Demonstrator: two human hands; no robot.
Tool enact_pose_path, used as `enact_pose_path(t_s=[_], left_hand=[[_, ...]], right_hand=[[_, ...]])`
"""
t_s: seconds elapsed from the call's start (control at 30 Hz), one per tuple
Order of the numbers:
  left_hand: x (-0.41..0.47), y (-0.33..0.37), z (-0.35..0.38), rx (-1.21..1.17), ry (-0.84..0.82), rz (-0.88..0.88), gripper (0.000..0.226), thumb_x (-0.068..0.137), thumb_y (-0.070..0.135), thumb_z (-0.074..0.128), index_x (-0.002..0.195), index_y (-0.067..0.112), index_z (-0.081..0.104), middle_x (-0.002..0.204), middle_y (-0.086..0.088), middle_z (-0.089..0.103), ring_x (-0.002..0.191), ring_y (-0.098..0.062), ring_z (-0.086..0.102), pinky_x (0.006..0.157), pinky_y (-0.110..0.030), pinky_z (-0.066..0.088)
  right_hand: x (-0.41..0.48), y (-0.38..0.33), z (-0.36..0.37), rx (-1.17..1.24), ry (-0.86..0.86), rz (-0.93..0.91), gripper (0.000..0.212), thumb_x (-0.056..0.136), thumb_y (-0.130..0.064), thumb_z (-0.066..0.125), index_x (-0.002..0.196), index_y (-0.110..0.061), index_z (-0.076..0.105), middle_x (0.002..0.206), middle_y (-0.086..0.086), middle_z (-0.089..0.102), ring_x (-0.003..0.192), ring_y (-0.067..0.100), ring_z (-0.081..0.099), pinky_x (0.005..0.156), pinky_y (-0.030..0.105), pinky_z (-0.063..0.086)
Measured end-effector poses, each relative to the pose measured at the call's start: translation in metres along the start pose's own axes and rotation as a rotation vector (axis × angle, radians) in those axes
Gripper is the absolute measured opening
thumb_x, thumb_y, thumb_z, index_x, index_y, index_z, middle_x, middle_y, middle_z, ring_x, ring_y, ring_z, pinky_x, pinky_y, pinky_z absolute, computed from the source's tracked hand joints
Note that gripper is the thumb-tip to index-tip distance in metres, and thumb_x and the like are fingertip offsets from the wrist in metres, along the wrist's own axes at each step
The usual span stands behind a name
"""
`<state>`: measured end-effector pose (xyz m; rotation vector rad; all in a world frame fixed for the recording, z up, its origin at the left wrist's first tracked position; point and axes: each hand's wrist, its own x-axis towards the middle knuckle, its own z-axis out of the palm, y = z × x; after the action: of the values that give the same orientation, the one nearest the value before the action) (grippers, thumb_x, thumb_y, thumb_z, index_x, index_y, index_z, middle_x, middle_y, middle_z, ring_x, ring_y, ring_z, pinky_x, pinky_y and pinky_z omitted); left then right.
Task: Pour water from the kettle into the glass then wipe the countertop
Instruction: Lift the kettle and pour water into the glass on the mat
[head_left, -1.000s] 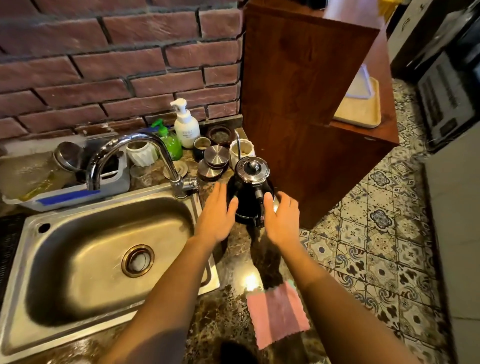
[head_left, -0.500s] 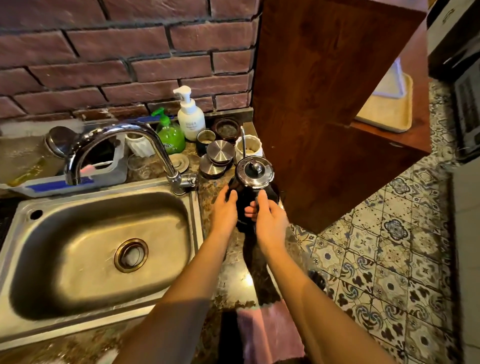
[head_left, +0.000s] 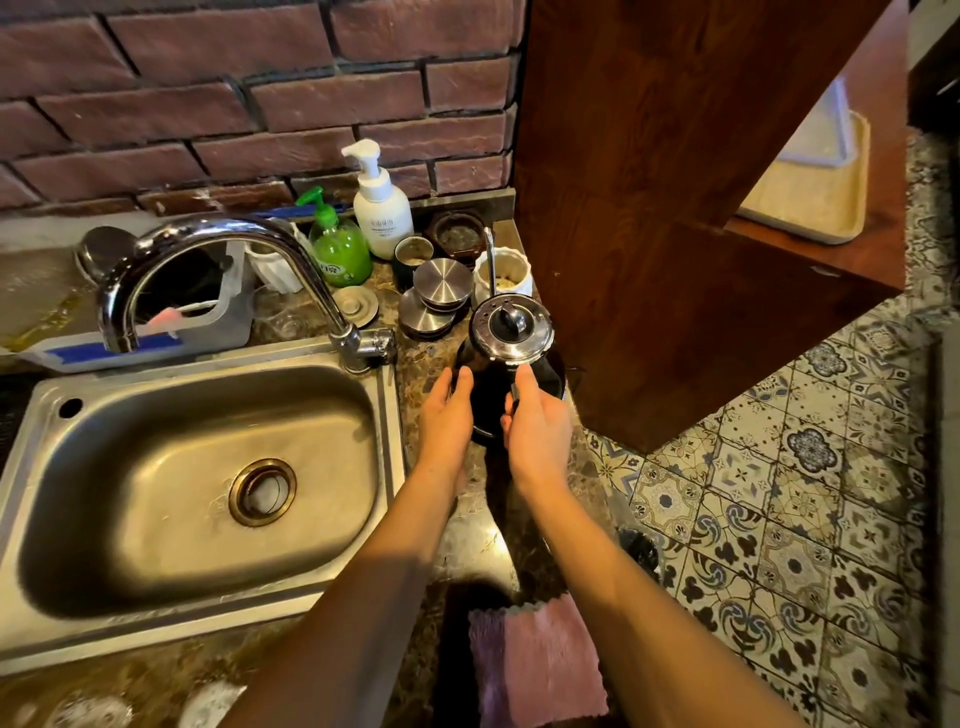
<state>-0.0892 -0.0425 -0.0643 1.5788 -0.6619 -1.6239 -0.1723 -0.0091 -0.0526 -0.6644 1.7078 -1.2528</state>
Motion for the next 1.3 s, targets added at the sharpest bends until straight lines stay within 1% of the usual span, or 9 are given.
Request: enact_pose_path(t_s=[0.23, 0.33, 0.57, 0.67, 0.77, 0.87, 0.97, 1.17, 1.3], left_hand=[[-0.003, 0.003, -0.001, -0.008, -0.002, 0.049, 0.062, 0.101, 0.043, 0.055, 0.156, 0.023, 0.038, 0.157, -0.003, 0.048, 0.143, -0.019, 0.047, 0.12, -0.044, 0.038], [-0.001, 0.006, -0.005, -0.02, -0.005, 0.108, 0.069, 0.093, 0.048, 0.059, 0.155, 0.022, 0.042, 0.155, -0.002, 0.052, 0.141, -0.016, 0.05, 0.12, -0.045, 0.04], [-0.019, 0.018, -0.018, -0.021, -0.017, 0.186, 0.059, 0.103, 0.029, 0.056, 0.157, 0.018, 0.036, 0.161, 0.0, 0.043, 0.147, -0.014, 0.041, 0.122, -0.038, 0.036], [-0.03, 0.022, -0.026, 0.004, -0.032, 0.233, 0.057, 0.103, 0.021, 0.056, 0.156, 0.015, 0.037, 0.16, -0.003, 0.045, 0.146, -0.014, 0.043, 0.12, -0.032, 0.037], [-0.042, 0.023, -0.035, 0.056, -0.03, 0.274, 0.056, 0.102, 0.021, 0.059, 0.155, 0.017, 0.041, 0.157, -0.001, 0.047, 0.145, -0.013, 0.044, 0.115, -0.027, 0.038], [-0.052, 0.024, -0.046, 0.112, -0.026, 0.303, 0.058, 0.099, 0.031, 0.063, 0.153, 0.024, 0.044, 0.158, 0.003, 0.048, 0.145, -0.011, 0.043, 0.119, -0.035, 0.038], [-0.067, 0.028, -0.054, 0.124, -0.03, 0.332, 0.058, 0.098, 0.032, 0.065, 0.152, 0.024, 0.046, 0.156, 0.005, 0.05, 0.144, -0.01, 0.045, 0.12, -0.038, 0.038], [-0.099, 0.029, -0.068, 0.112, -0.044, 0.362, 0.058, 0.1, 0.025, 0.063, 0.154, 0.016, 0.043, 0.158, 0.0, 0.048, 0.146, -0.012, 0.043, 0.119, -0.031, 0.037], [-0.121, 0.024, -0.08, 0.101, -0.034, 0.352, 0.059, 0.098, 0.029, 0.066, 0.152, 0.018, 0.046, 0.156, 0.002, 0.05, 0.145, -0.012, 0.043, 0.121, -0.04, 0.037]], right_hand=[[-0.005, -0.001, 0.006, -0.033, 0.059, -0.122, 0.063, 0.096, -0.061, 0.043, 0.046, -0.023, 0.04, 0.051, 0.0, 0.039, 0.054, 0.023, 0.035, 0.058, 0.042, 0.029], [-0.003, -0.012, 0.007, -0.081, 0.054, -0.201, 0.063, 0.097, -0.06, 0.043, 0.047, -0.021, 0.037, 0.05, 0.004, 0.038, 0.051, 0.023, 0.034, 0.055, 0.04, 0.028], [-0.012, -0.032, 0.007, -0.141, 0.057, -0.254, 0.064, 0.096, -0.061, 0.043, 0.048, -0.02, 0.038, 0.048, 0.003, 0.039, 0.049, 0.022, 0.036, 0.056, 0.041, 0.032], [-0.021, -0.041, 0.006, -0.146, 0.061, -0.255, 0.065, 0.096, -0.061, 0.043, 0.047, -0.018, 0.037, 0.049, 0.004, 0.037, 0.05, 0.022, 0.035, 0.056, 0.042, 0.031], [-0.033, -0.053, 0.004, -0.154, 0.063, -0.278, 0.064, 0.096, -0.059, 0.044, 0.046, -0.02, 0.033, 0.049, 0.003, 0.036, 0.049, 0.021, 0.033, 0.055, 0.039, 0.029], [-0.049, -0.062, 0.003, -0.108, 0.045, -0.271, 0.065, 0.096, -0.056, 0.046, 0.042, -0.023, 0.032, 0.047, 0.001, 0.033, 0.049, 0.021, 0.03, 0.054, 0.04, 0.026], [-0.065, -0.069, 0.001, -0.048, 0.029, -0.254, 0.063, 0.101, -0.046, 0.048, 0.045, -0.025, 0.031, 0.045, -0.006, 0.03, 0.045, 0.016, 0.027, 0.051, 0.035, 0.021], [-0.101, -0.074, -0.003, -0.036, 0.038, -0.26, 0.06, 0.101, -0.046, 0.049, 0.057, -0.007, 0.043, 0.047, -0.001, 0.031, 0.044, 0.015, 0.027, 0.049, 0.031, 0.022], [-0.126, -0.075, -0.007, -0.024, 0.023, -0.26, 0.058, 0.103, -0.044, 0.05, 0.058, -0.006, 0.046, 0.048, 0.0, 0.031, 0.044, 0.015, 0.027, 0.049, 0.031, 0.02]])
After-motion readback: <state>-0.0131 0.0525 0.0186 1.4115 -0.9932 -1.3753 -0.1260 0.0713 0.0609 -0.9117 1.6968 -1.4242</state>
